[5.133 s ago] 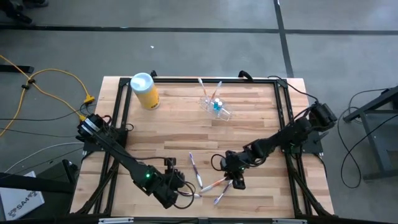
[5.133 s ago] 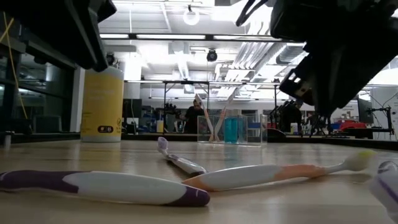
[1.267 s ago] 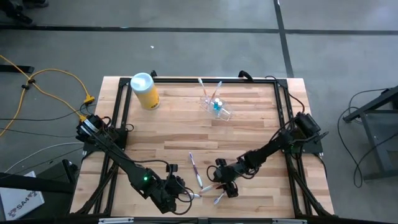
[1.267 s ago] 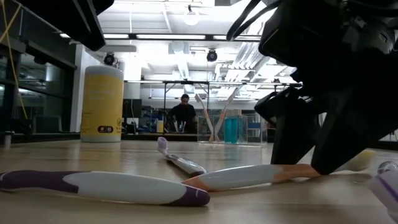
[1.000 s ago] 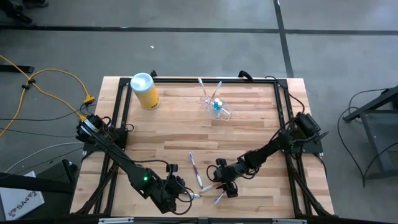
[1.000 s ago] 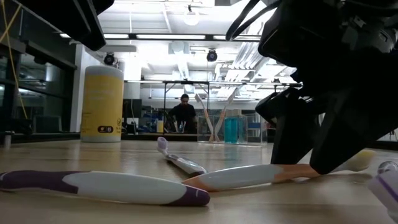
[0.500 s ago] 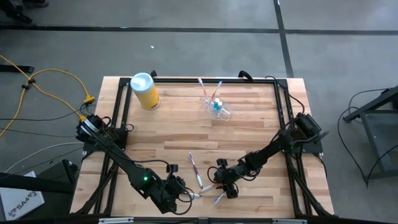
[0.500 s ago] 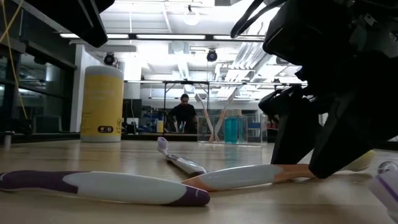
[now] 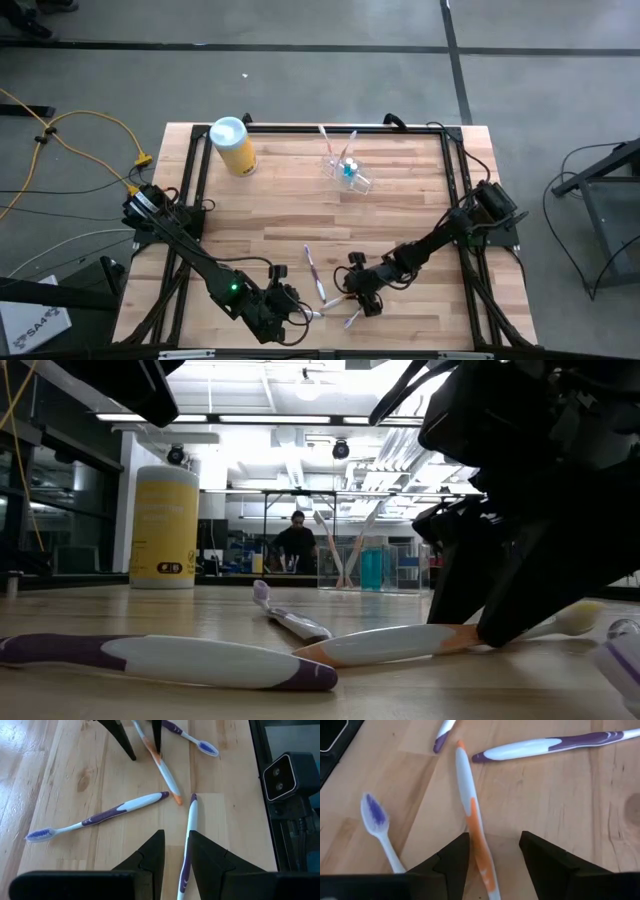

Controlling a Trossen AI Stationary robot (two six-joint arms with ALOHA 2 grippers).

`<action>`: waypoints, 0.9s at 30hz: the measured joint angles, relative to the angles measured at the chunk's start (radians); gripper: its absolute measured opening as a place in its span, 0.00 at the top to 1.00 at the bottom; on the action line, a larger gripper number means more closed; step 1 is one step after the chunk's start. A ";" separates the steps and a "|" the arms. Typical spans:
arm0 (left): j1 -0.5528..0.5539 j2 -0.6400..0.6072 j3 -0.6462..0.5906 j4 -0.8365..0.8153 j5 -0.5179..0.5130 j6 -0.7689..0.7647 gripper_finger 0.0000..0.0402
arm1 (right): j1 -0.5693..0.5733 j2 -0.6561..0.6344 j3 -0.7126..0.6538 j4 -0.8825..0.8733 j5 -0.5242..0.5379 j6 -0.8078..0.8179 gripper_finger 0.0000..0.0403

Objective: Pick & Place toothbrushing station
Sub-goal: Put the orange toothbrush into the transparent organizer

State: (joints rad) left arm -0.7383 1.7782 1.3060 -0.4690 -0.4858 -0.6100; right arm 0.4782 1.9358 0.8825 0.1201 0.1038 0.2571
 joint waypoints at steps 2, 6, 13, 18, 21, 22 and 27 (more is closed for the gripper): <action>0.000 0.000 0.000 0.000 0.000 0.000 0.80 | 0.000 0.014 0.001 0.014 -0.004 0.000 0.60; 0.000 0.000 0.000 0.000 0.004 0.000 0.80 | -0.002 0.021 0.002 0.031 -0.007 0.004 0.65; 0.000 0.000 0.000 0.000 0.005 0.000 0.80 | -0.001 0.021 0.000 0.039 -0.038 0.012 0.66; 0.000 0.000 0.000 0.000 0.012 0.000 0.80 | 0.016 0.021 0.000 0.035 -0.033 0.027 0.66; 0.000 0.000 0.000 0.000 0.013 0.000 0.80 | 0.026 0.021 0.000 0.034 -0.035 0.029 0.66; 0.000 0.000 0.000 0.000 0.013 0.000 0.80 | 0.028 0.021 0.001 0.032 -0.034 0.030 0.66; 0.000 0.000 0.000 0.000 0.013 0.000 0.80 | 0.034 0.020 0.003 0.019 -0.041 0.031 0.65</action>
State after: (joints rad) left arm -0.7383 1.7782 1.3060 -0.4690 -0.4728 -0.6098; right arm 0.5117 1.9560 0.8856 0.1389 0.0630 0.2882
